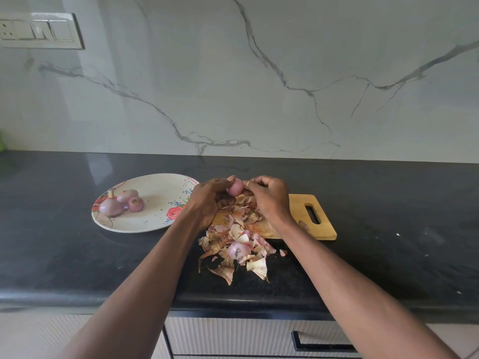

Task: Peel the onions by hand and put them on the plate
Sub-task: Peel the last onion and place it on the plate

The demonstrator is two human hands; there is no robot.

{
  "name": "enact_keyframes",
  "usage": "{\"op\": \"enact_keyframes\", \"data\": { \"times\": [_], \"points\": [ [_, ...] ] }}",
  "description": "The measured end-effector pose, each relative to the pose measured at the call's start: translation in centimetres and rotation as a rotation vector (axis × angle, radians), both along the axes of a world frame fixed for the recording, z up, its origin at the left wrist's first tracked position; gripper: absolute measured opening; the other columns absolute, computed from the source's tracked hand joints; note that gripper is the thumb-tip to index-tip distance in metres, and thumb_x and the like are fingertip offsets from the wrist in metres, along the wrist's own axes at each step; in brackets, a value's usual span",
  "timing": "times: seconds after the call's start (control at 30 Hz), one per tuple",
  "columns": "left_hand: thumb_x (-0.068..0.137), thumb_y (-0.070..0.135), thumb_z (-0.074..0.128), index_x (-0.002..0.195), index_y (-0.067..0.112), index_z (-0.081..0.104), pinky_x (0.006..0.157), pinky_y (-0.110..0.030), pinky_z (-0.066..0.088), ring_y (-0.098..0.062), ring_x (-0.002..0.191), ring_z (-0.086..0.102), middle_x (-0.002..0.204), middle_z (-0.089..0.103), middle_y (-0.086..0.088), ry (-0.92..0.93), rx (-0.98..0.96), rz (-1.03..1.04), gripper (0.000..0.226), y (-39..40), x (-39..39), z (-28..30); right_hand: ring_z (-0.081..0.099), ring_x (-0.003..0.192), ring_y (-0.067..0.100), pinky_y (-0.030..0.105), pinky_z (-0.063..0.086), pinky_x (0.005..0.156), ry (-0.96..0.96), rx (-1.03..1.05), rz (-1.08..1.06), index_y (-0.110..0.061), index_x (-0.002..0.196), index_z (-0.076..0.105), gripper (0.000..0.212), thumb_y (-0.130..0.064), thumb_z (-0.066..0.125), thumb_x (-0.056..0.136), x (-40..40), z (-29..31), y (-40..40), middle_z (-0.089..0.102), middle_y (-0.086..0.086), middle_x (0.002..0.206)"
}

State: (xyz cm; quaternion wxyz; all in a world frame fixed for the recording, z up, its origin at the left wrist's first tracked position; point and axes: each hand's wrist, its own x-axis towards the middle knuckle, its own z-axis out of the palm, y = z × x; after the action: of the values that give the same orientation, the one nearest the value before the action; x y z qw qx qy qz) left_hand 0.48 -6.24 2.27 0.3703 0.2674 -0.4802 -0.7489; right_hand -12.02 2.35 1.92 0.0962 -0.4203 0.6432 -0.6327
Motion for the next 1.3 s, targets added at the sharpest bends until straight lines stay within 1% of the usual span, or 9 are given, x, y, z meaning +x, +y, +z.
{"op": "enact_keyframes", "data": {
  "times": [0.13,0.27,0.37,0.6,0.77,0.93,1.03,1.13,1.3],
  "points": [
    [0.095,0.004,0.064,0.103,-0.004,0.063,0.066,-0.027,0.061,-0.024,0.075,0.070,0.100,0.069,-0.022,0.019,0.017,-0.033,0.012,-0.26,-0.05,-0.08,0.067,0.077,0.017,0.029,0.052,0.065,0.073,0.025,-0.019,-0.008,0.083,0.073,0.012,-0.015,0.066,0.091,0.04,-0.07,-0.32,0.071,0.002,0.079],
    [0.096,0.004,0.062,0.117,-0.004,0.062,0.082,-0.036,0.060,-0.028,0.085,0.070,0.098,0.074,-0.019,0.019,0.015,-0.051,0.023,-0.37,-0.29,-0.32,0.059,0.086,0.009,0.006,0.042,0.066,0.241,0.043,-0.027,-0.009,0.094,0.066,0.007,-0.012,0.060,0.096,0.44,-0.22,-0.40,0.063,-0.001,0.096],
    [0.092,0.002,0.066,0.117,-0.002,0.063,0.077,-0.035,0.061,-0.026,0.079,0.072,0.089,0.076,-0.015,0.048,0.010,-0.025,0.024,-0.25,-0.23,-0.34,0.055,0.089,0.010,0.005,0.041,0.066,0.336,0.046,-0.026,-0.007,0.095,0.060,0.005,-0.006,0.057,0.097,0.71,-0.38,-0.47,0.058,0.000,0.099],
    [0.095,-0.004,0.059,0.126,-0.008,0.055,0.079,-0.037,0.064,-0.030,0.089,0.075,0.116,0.067,-0.028,0.087,0.075,-0.001,0.032,-0.33,-0.17,-0.09,0.054,0.084,0.003,0.002,0.041,0.062,0.278,0.034,-0.063,-0.009,0.104,0.060,0.009,-0.008,0.052,0.101,0.48,-0.28,-0.43,0.061,0.002,0.102],
    [0.098,-0.002,0.055,0.124,-0.004,0.056,0.076,-0.034,0.063,-0.031,0.092,0.073,0.117,0.067,-0.027,0.094,0.083,0.003,0.026,-0.21,-0.02,0.11,0.057,0.084,0.007,0.003,0.041,0.059,0.241,0.028,-0.073,-0.008,0.104,0.061,0.009,-0.009,0.053,0.100,0.37,-0.17,-0.36,0.063,0.004,0.100],
    [0.100,0.005,0.056,0.113,0.004,0.063,0.075,-0.035,0.063,-0.029,0.087,0.074,0.112,0.068,-0.023,0.095,0.067,0.039,0.015,-0.46,0.07,-0.05,0.060,0.085,0.010,0.008,0.048,0.067,0.256,-0.007,-0.078,-0.011,0.098,0.063,0.014,0.001,0.062,0.091,0.35,-0.18,-0.12,0.065,0.002,0.097],
    [0.099,0.007,0.059,0.113,0.004,0.067,0.074,-0.036,0.064,-0.030,0.086,0.074,0.111,0.070,-0.022,0.067,0.040,0.078,0.016,-0.74,-0.02,-0.18,0.059,0.083,0.001,0.010,0.049,0.072,0.344,-0.066,-0.060,-0.009,0.098,0.072,0.015,0.001,0.065,0.088,0.21,-0.13,0.01,0.066,-0.003,0.096],
    [0.096,0.008,0.064,0.112,-0.001,0.068,0.068,-0.034,0.064,-0.027,0.076,0.073,0.097,0.073,-0.020,0.047,0.036,0.093,0.018,-0.46,0.01,-0.08,0.060,0.089,0.001,0.007,0.048,0.074,0.373,-0.041,0.060,-0.012,0.106,0.073,0.022,-0.015,0.077,0.084,0.36,0.09,-0.09,0.065,-0.006,0.105],
    [0.091,0.011,0.072,0.090,-0.003,0.071,0.054,-0.028,0.059,-0.022,0.060,0.067,0.075,0.072,-0.014,-0.043,0.006,0.132,0.013,-0.08,0.15,0.19,0.063,0.094,0.012,0.022,0.054,0.078,0.457,0.056,0.166,-0.020,0.099,0.069,0.024,-0.006,0.078,0.081,0.06,-0.11,-0.18,0.064,-0.004,0.108]
  ]
}}
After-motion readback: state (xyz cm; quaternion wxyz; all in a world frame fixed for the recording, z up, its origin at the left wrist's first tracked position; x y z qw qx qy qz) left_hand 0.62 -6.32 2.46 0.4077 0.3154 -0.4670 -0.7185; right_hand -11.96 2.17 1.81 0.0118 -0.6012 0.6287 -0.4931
